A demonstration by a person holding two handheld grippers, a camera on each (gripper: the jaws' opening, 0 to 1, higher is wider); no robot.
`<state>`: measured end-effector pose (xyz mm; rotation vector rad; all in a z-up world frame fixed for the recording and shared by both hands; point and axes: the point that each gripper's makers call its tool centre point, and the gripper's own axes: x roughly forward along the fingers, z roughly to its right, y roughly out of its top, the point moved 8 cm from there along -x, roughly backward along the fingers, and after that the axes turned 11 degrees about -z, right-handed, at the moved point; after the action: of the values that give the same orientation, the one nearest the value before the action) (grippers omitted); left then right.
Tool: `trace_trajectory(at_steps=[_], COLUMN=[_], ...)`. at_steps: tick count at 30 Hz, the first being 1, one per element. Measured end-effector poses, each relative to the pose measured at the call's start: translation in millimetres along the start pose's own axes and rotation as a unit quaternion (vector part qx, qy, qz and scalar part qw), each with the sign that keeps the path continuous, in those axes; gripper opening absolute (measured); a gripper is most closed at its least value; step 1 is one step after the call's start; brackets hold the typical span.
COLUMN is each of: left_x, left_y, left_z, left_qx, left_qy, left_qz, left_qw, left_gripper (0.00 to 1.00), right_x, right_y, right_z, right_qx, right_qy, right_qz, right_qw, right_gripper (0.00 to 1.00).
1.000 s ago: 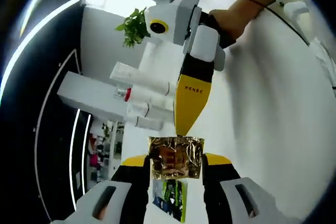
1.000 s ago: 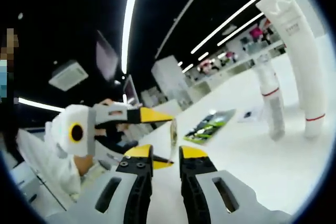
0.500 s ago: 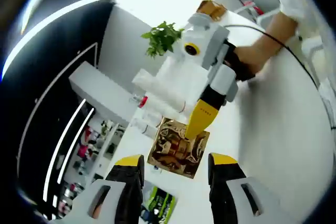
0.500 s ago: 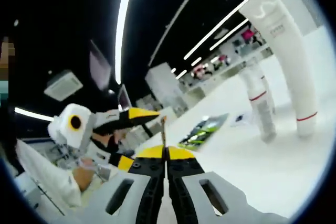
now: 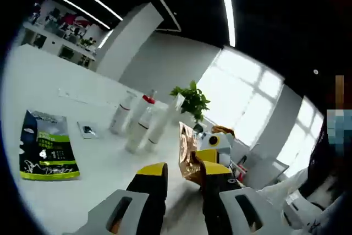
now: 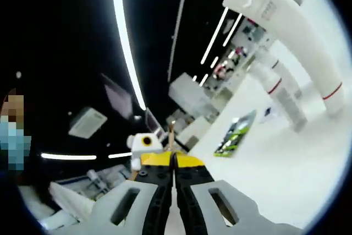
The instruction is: Arrange the skincare products in the storage area until every visible bottle or jar stands upright without overlapping.
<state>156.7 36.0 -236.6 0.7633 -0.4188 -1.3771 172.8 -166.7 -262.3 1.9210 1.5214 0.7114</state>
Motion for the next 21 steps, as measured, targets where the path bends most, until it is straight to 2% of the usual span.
trace_trajectory(at_steps=[2, 4, 9, 11, 13, 14, 15, 16, 19, 20, 21], left_x=[-1.3, -2.5, -2.8, -2.2, -2.0, -2.3, -2.3, -1.6, 2.8, 5.0, 9.3], left_y=[1.2, 0.8, -3.1, -3.5, -0.6, 1.0, 2.4, 3.9, 2.5, 2.2, 1.5], left_z=[-1.6, -2.9, -3.9, -5.0, -9.6, -12.5, -16.2, -25.0, -40.3, -44.7, -51.2], left_qx=[-0.012, -0.008, -0.046, -0.065, -0.096, -0.112, -0.134, -0.158, -0.201, -0.22, -0.24], left_qy=[-0.015, -0.018, -0.028, -0.031, -0.021, -0.017, -0.007, 0.019, 0.061, 0.063, 0.064], left_qz=[0.0, -0.002, 0.001, 0.01, 0.03, 0.039, 0.048, 0.057, 0.058, 0.058, 0.059], left_qw=[0.9998, 0.9998, 0.9985, 0.9974, 0.9947, 0.9928, 0.9898, 0.9856, 0.9759, 0.9718, 0.967], left_gripper=[0.12, 0.02, 0.01, 0.01, 0.01, 0.01, 0.01, 0.01, 0.01, 0.01, 0.01], right_x=[-0.9, -2.5, -4.8, -6.8, -5.3, 4.7, 1.9, 0.1, -3.9, -3.8, -3.3], right_y=[-1.2, -1.5, -0.8, 1.6, 5.1, 3.8, 7.6, 9.2, 11.3, 13.0, 13.2], right_z=[1.1, 1.1, 4.5, 11.1, 10.7, -1.8, -2.3, -1.9, -0.4, 0.7, 1.7], right_qx=[-0.004, -0.008, -0.03, -0.06, -0.1, -0.114, -0.143, -0.156, -0.192, -0.197, -0.19], right_qy=[-0.003, -0.006, -0.023, -0.059, -0.112, -0.136, -0.17, -0.187, -0.241, -0.247, -0.243], right_qz=[-0.007, -0.009, -0.008, 0.002, 0.021, 0.026, 0.038, 0.042, 0.047, 0.05, 0.051], right_qw=[1.0, 0.9999, 0.9993, 0.9964, 0.9884, 0.9838, 0.9743, 0.9691, 0.9501, 0.9473, 0.95], right_gripper=[0.0, 0.0, 0.01, 0.04, 0.11, 0.14, 0.15, 0.15, 0.14, 0.14, 0.14])
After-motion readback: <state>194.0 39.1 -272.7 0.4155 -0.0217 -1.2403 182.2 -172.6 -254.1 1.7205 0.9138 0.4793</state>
